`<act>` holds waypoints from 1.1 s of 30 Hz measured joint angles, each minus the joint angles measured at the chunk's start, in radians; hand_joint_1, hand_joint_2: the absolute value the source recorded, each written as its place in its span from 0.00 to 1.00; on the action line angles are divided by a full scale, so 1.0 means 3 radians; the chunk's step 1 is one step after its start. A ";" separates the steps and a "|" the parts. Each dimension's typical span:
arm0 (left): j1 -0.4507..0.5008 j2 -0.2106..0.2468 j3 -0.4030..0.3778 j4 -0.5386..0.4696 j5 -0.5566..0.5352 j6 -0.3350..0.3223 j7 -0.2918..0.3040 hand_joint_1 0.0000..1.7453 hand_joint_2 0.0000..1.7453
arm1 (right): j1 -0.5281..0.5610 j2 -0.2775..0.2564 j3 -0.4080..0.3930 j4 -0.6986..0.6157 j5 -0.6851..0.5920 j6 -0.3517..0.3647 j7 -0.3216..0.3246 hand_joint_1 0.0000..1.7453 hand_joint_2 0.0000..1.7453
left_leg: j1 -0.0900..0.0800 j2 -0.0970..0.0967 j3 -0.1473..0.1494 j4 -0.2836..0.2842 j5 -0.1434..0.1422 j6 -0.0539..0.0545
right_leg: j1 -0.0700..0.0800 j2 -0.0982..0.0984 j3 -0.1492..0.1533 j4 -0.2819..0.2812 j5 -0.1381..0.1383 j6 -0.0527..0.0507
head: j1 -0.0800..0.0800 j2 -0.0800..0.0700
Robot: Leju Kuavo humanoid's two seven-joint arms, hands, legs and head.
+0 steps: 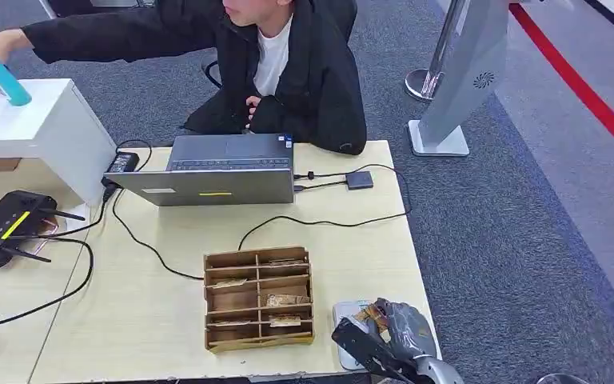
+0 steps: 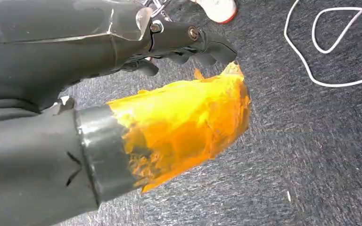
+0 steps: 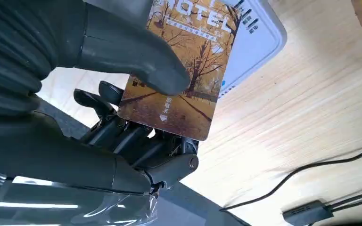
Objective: Pass the card to the sensor for recognition and then transmit it.
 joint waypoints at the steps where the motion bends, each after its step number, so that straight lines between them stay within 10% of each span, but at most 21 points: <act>1: 0.0000 0.0000 0.0000 0.0000 0.0000 0.0000 0.0000 0.00 0.00 | 0.0000 0.0001 0.0000 0.0000 0.0000 0.0000 0.0000 1.00 1.00 | 0.0000 0.0000 0.0000 0.0000 0.0000 0.0000 | 0.0000 0.0000 0.0000 0.0000 0.0000 0.0000 | -0.0001 0.0000; 33: -0.0037 0.0029 0.0000 0.0045 0.0000 0.0046 0.0006 0.00 0.00 | -0.0125 0.0004 0.0130 0.0242 0.0052 0.0080 0.0113 1.00 1.00 | 0.0000 0.0000 0.0001 0.0000 0.0000 0.0000 | 0.0000 0.0000 0.0001 0.0000 0.0000 0.0000 | 0.0000 0.0000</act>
